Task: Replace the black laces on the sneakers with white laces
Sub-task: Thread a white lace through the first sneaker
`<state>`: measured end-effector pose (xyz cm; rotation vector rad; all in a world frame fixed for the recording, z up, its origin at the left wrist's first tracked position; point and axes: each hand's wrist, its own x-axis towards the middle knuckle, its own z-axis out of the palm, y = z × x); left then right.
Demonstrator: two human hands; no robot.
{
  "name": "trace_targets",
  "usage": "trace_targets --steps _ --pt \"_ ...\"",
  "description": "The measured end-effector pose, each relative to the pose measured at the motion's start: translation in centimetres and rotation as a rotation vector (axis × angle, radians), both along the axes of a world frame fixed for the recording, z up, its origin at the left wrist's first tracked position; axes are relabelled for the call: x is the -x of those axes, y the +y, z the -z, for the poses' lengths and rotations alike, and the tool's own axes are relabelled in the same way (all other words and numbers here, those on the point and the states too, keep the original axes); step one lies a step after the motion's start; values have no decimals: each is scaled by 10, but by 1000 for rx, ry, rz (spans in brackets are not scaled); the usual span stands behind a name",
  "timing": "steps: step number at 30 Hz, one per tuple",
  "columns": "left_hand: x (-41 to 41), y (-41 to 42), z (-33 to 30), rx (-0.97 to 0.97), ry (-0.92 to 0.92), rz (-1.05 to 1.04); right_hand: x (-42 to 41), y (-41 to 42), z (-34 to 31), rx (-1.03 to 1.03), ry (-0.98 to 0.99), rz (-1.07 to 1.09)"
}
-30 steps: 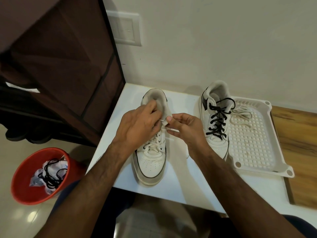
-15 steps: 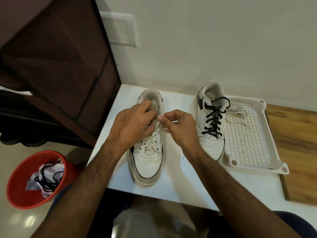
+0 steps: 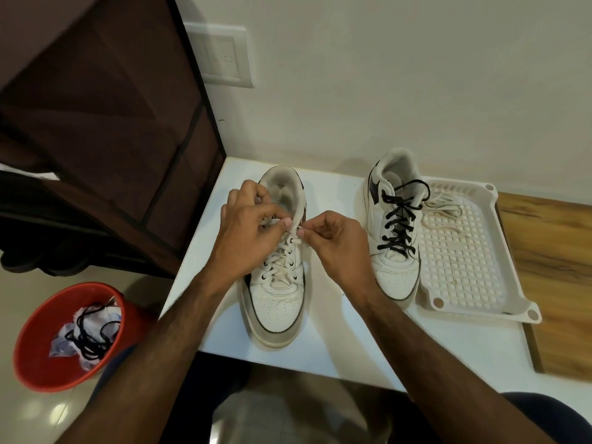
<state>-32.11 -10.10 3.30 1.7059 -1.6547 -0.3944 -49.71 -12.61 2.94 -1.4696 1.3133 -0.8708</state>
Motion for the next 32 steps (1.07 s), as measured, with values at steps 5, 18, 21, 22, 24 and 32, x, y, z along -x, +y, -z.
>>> trace_targets --steps 5,18,21,22,24,32 --pt "7 2 0 -58 -197 -34 3 0 -1 5 -13 -31" --pt "2 1 -4 -144 -67 -13 32 -18 -21 -213 -919 -36" --pt "2 0 -3 -140 -57 -10 34 -24 -29 -295 -818 44" --pt "2 0 -2 -136 -54 -7 33 -22 -32 -249 -562 3" --pt "1 -1 0 -129 -51 -8 27 -13 -32 -121 1 -148" --pt "-2 -6 1 -162 -4 -26 7 -12 -19 101 228 -315"
